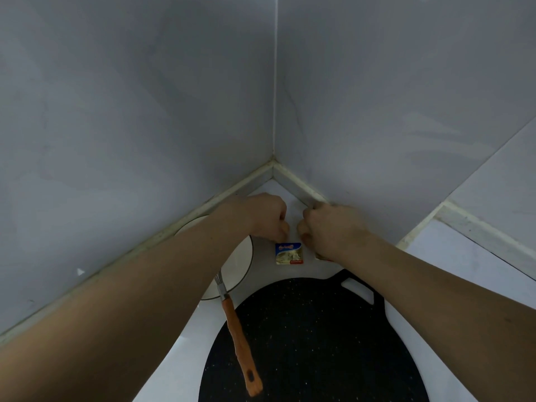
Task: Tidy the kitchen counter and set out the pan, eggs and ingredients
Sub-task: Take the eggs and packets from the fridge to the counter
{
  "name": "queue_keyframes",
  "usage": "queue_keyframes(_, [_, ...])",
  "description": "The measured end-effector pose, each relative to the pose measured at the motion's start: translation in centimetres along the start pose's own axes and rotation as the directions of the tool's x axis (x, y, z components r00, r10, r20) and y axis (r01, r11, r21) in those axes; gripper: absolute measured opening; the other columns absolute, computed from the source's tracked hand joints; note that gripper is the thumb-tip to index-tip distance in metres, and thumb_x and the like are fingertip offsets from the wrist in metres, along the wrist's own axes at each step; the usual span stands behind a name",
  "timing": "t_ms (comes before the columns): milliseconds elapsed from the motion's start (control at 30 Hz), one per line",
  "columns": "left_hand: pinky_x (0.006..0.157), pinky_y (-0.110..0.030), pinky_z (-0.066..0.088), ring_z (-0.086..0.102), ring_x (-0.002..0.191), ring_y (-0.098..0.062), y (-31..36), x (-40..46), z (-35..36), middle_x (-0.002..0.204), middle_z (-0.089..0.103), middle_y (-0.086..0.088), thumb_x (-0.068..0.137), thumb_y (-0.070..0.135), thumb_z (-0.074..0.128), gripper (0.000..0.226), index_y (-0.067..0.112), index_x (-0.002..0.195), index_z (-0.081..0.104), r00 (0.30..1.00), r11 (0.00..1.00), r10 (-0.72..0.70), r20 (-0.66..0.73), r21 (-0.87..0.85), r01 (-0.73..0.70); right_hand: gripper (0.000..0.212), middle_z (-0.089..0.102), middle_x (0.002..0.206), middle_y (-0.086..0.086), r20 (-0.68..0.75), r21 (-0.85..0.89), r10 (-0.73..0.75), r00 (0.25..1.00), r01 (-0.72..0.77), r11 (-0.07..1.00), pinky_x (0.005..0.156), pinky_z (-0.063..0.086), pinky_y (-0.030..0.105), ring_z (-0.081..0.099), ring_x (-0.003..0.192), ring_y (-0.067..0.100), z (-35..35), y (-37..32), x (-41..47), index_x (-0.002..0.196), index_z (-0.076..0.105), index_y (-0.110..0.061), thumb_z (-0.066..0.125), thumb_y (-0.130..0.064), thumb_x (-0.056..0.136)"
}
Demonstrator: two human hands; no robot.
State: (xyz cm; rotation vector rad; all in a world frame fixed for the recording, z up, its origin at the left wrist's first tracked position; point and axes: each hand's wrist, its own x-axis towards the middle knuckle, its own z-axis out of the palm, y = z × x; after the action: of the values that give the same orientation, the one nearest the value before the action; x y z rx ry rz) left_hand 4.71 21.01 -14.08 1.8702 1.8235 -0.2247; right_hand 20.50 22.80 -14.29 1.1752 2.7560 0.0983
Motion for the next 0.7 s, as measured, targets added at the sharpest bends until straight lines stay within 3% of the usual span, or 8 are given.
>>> queue_keyframes(400, [0.074, -0.03, 0.051, 0.059, 0.086, -0.019, -0.1, 0.4, 0.0, 0.099, 0.063, -0.007, 0.081, 0.042, 0.067, 0.036, 0.012, 0.1, 0.065, 1.0, 0.999, -0.021, 0.005, -0.047, 0.021, 0.025, 0.063, 0.106, 0.003, 0.036, 0.04, 0.011, 0.999, -0.012, 0.999, 0.059, 0.035, 0.025, 0.062, 0.091, 0.02, -0.3, 0.6, -0.2, 0.1, 0.06, -0.014, 0.046, -0.034, 0.095])
queue_keyframes(533, [0.069, -0.028, 0.047, 0.06, 0.084, -0.019, -0.1, 0.4, -0.1, 0.103, 0.066, -0.012, 0.082, 0.041, 0.068, 0.04, 0.006, 0.101, 0.068, 0.999, 0.998, -0.033, 0.017, -0.053, 0.034, 0.03, 0.06, 0.115, 0.004, 0.052, 0.071, 0.039, 0.998, -0.042, 0.997, 0.065, 0.037, 0.024, 0.061, 0.098, 0.021, -0.6, 0.4, -0.4, 0.114, 0.054, -0.012, 0.049, -0.033, 0.093])
queue_keyframes(700, [0.087, -0.031, 0.051, 0.057, 0.104, -0.019, 0.2, 0.4, -0.4, 0.12, 0.058, -0.007, 0.082, 0.039, 0.07, 0.053, 0.01, 0.124, 0.057, 0.999, 0.998, -0.034, 0.022, -0.054, 0.035, 0.042, 0.056, 0.12, 0.005, 0.082, 0.126, 0.039, 0.996, -0.049, 0.991, 0.067, 0.037, 0.024, 0.058, 0.102, 0.021, -1.0, 0.9, -0.6, 0.126, 0.048, -0.012, 0.053, -0.034, 0.09])
